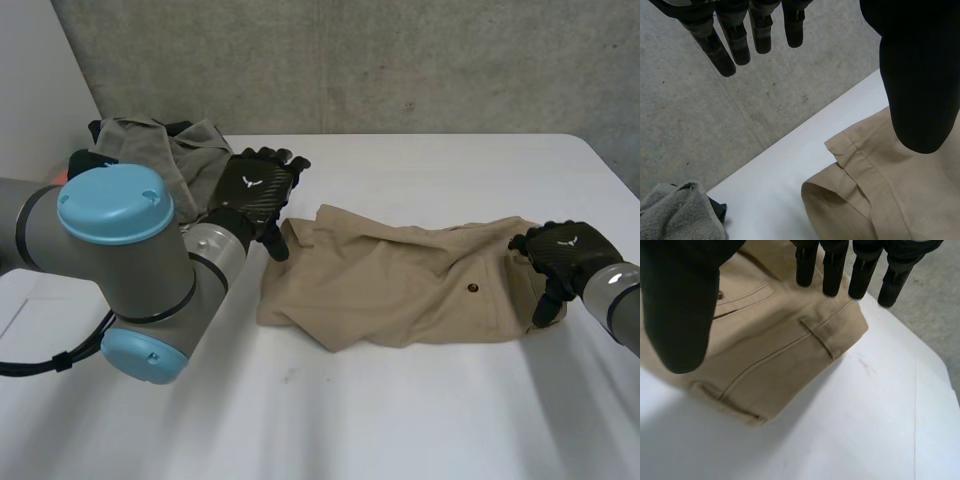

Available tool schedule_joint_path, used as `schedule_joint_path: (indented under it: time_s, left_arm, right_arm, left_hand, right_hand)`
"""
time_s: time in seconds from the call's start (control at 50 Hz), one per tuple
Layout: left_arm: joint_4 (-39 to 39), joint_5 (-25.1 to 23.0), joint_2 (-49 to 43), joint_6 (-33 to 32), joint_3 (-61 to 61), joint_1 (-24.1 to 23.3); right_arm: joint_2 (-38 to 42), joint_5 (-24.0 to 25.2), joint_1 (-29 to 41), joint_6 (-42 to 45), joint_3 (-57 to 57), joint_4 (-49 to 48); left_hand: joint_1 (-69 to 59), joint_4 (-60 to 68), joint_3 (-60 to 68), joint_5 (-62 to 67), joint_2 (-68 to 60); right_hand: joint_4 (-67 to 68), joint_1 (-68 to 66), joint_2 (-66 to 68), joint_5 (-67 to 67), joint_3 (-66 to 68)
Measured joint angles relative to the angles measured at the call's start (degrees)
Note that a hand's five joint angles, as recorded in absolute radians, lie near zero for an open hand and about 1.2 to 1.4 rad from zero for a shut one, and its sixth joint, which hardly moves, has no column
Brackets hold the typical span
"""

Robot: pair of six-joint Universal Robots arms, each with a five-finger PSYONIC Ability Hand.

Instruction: Fold the laundry.

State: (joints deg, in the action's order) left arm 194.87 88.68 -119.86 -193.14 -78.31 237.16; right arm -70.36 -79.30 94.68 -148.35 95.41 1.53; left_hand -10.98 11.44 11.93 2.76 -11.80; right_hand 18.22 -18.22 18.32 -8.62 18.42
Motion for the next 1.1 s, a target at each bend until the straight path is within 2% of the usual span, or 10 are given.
schedule_joint_path:
  time_s: [0.16, 0.32, 0.42, 0.46, 0.5, 0.62, 0.78, 0.86, 0.94, 1.1]
  left_arm:
    - [0.1, 0.0, 0.0, -0.2, 0.0, 0.0]
    - [0.1, 0.0, -0.1, -0.1, 0.1, -0.1]
    - [0.1, 0.0, -0.1, -0.1, 0.0, -0.1]
    - [0.1, 0.0, 0.0, -0.1, 0.0, -0.1]
    - [0.1, 0.0, 0.1, -0.1, -0.1, 0.0]
    - [0.1, 0.0, 0.4, 0.0, -0.2, 0.1]
    - [0.1, 0.5, 0.9, 0.1, -0.1, 0.5]
    - [0.0, 1.0, 1.4, 0.1, 0.0, 0.9]
    - [-0.1, 1.7, 2.8, 0.5, 0.1, 2.2]
    - [-0.9, 2.7, 8.9, 2.1, -1.1, 6.5]
  right_arm:
    - [0.6, 1.8, -0.7, 4.3, 2.5, 2.0]
    - [6.1, 2.5, -0.2, 8.1, 3.4, -5.3]
    - [8.2, 1.8, 0.0, 8.3, 2.9, -10.9]
    - [8.6, 1.0, -0.1, 8.2, 2.7, -13.9]
    - [8.6, 0.3, -0.4, 8.0, 2.6, -16.1]
    - [6.5, -0.5, -1.9, 7.4, 2.6, -18.6]
    - [2.1, -0.3, -2.0, 9.8, -1.8, -13.9]
    - [1.4, -0.6, 1.6, 11.4, -5.2, -11.2]
    - [1.7, 0.7, 9.8, 12.2, -9.8, -10.4]
    - [8.7, 13.7, 26.9, 11.5, -14.1, -16.8]
  left_hand:
    - [0.0, 0.0, 0.0, 0.0, 0.0]
    - [0.0, 0.0, 0.0, 0.0, 0.0]
    - [0.0, 0.0, 0.0, 0.0, 0.0]
    - [0.0, 0.0, 0.0, 0.0, 0.0]
    - [0.0, 0.0, 0.0, 0.0, 0.0]
    - [0.0, 0.0, 0.0, 0.0, 0.0]
    - [0.0, 0.0, 0.0, 0.0, 0.0]
    - [0.0, 0.0, 0.0, 0.0, 0.0]
    - [0.0, 0.0, 0.0, 0.0, 0.0]
    - [0.0, 0.0, 0.0, 0.0, 0.0]
  right_hand:
    - [4.3, -4.3, 3.0, -4.6, 4.1]
    - [4.3, -4.4, 3.0, -4.9, 4.1]
    - [21.5, -19.8, 21.9, -21.2, 21.6]
    - [38.7, -34.6, 38.6, -37.0, 38.5]
    - [47.6, -43.6, 47.9, -45.8, 47.5]
    - [49.9, -44.3, 48.9, -48.0, 48.9]
    - [49.9, -44.3, 48.9, -48.0, 48.9]
    - [50.1, -44.3, 48.9, -48.3, 48.9]
    - [50.4, -44.3, 48.9, -48.9, 49.6]
    - [50.5, -44.3, 49.3, -49.4, 49.7]
